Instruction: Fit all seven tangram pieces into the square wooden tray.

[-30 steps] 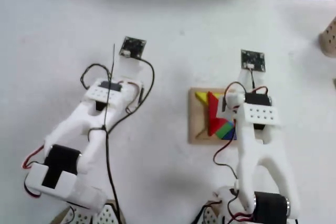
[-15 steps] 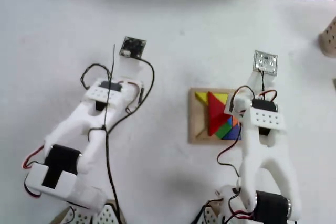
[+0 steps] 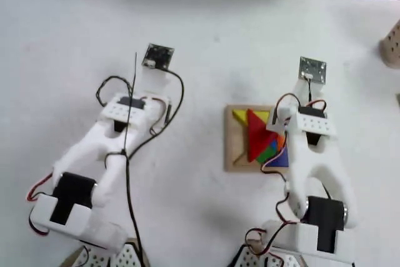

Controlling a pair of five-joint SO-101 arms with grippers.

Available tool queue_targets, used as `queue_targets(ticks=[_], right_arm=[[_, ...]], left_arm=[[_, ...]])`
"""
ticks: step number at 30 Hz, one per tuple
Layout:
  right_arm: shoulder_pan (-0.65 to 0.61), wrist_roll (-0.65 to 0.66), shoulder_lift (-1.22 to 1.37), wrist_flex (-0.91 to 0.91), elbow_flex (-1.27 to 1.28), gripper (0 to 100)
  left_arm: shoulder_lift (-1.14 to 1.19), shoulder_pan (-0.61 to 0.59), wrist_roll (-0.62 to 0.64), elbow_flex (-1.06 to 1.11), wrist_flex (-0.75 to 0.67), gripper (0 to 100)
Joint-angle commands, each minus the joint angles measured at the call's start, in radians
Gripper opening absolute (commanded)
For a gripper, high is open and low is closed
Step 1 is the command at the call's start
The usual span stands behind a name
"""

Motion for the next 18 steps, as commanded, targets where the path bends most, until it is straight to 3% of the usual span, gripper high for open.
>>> queue_targets(ticks=[1,18], right_arm=[[0.004,0.017,-0.01,0.05,-0.055,1.8],[-0.173,0.009,-0.01,0.14,-0.051,1.8]], left_arm=[[-0.004,-0.004,-0.021,-0.032,-0.026,4],[-0.004,-0.002,-0.023,-0.032,-0.029,4]])
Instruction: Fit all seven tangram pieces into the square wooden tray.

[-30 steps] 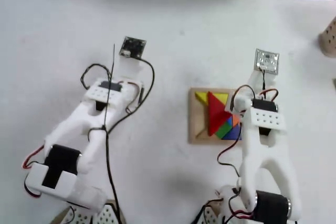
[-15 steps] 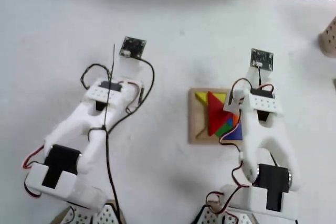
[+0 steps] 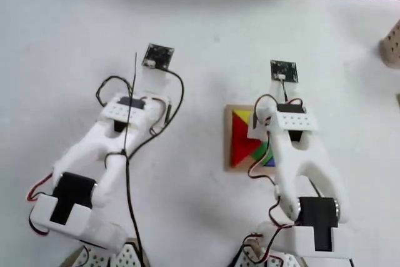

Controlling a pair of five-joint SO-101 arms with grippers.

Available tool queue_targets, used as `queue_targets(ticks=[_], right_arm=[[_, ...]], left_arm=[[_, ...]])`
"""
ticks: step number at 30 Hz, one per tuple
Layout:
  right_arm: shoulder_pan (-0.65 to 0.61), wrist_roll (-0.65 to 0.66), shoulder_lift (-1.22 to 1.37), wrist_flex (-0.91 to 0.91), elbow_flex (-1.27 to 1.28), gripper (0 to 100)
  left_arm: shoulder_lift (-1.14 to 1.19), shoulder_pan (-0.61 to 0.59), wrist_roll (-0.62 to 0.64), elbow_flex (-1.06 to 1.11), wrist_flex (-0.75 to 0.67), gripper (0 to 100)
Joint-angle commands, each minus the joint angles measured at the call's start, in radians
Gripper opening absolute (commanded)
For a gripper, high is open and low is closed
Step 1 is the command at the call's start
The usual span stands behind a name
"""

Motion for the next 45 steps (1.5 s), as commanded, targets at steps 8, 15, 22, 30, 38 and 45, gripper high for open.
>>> queue_targets(ticks=[8,15,22,30,38,45], right_arm=[[0.071,0.009,-0.068,0.024,-0.044,1.8],[0.074,0.02,-0.259,0.137,0.064,1.8],[-0.062,0.149,-0.403,0.145,0.204,1.8],[-0.171,0.167,-0.294,0.131,0.195,1.8],[-0.171,0.158,-0.116,0.125,0.084,1.8],[-0.137,0.123,-0.101,0.127,0.051,1.8]], left_arm=[[-0.004,0.007,-0.025,-0.031,-0.028,4],[-0.004,0.007,-0.025,-0.031,-0.029,4],[-0.004,0.007,-0.025,-0.031,-0.029,4],[-0.004,0.007,-0.025,-0.032,-0.029,4],[-0.004,0.007,-0.025,-0.032,-0.029,4],[-0.004,0.007,-0.025,-0.032,-0.029,4]])
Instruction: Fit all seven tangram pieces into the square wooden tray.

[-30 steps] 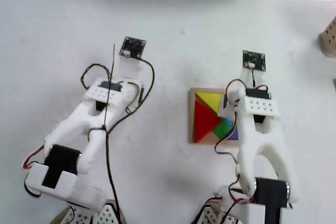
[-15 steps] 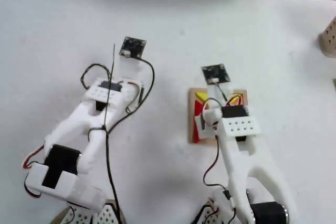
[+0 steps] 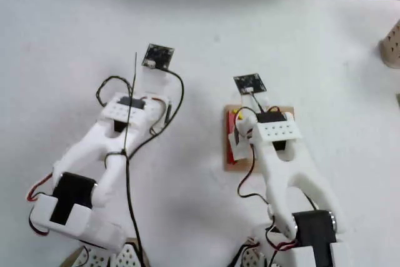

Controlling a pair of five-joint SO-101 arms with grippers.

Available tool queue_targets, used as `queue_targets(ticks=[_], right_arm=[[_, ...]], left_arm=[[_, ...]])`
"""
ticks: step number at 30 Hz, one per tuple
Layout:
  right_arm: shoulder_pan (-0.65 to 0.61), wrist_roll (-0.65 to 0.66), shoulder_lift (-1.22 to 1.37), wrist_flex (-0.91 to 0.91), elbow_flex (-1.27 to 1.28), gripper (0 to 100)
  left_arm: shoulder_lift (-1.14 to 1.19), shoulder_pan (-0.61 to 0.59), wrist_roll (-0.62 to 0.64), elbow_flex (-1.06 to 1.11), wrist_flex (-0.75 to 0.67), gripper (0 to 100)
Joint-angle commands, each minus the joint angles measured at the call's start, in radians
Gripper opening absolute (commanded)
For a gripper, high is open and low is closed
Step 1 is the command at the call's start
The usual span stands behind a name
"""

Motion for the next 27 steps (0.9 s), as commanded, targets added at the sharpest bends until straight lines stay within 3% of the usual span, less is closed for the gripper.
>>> queue_targets(ticks=[1,6,11,15,22,27], right_arm=[[0.036,-0.018,0.001,-0.01,-0.043,1.8],[0.082,-0.026,-0.061,-0.007,-0.037,1.8],[0.048,-0.028,-0.191,-0.013,0.012,1.8],[0.005,-0.114,-0.24,-0.074,0.031,1.9],[-0.071,-0.124,-0.073,-0.282,0.025,2.1],[-0.022,-0.124,0.05,-0.213,-0.077,1.8]], left_arm=[[-0.004,0.007,-0.025,-0.031,-0.029,4],[-0.004,0.007,-0.025,-0.031,-0.029,4],[-0.004,0.007,-0.025,-0.031,-0.029,4],[-0.004,0.007,-0.025,-0.031,-0.029,4],[-0.004,0.007,-0.025,-0.031,-0.029,4],[-0.004,0.007,-0.025,-0.031,-0.029,4]])
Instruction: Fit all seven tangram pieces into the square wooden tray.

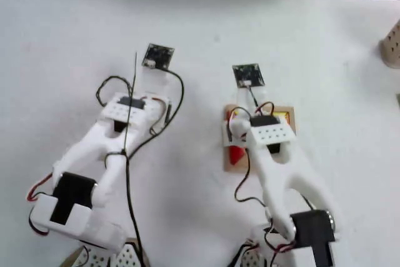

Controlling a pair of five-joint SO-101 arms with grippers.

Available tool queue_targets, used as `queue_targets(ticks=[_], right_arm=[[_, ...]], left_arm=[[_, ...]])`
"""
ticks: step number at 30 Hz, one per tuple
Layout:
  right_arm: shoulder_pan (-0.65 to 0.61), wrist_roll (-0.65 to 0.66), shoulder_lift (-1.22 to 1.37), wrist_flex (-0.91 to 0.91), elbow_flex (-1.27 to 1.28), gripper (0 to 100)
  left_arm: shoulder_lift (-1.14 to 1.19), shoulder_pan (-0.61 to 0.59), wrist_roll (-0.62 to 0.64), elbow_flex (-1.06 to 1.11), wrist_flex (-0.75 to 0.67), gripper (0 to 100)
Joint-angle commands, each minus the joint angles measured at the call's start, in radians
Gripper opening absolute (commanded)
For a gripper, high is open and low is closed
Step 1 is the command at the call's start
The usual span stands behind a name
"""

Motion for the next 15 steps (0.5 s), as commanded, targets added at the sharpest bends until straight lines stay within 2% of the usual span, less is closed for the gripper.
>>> queue_targets(ticks=[1,15], right_arm=[[0.036,-0.008,0.048,0.048,-0.098,1.8],[0.087,-0.006,0.074,0.104,-0.115,1.8]], left_arm=[[-0.004,0.007,-0.025,-0.031,-0.029,4],[-0.004,0.007,-0.025,-0.031,-0.029,4]])
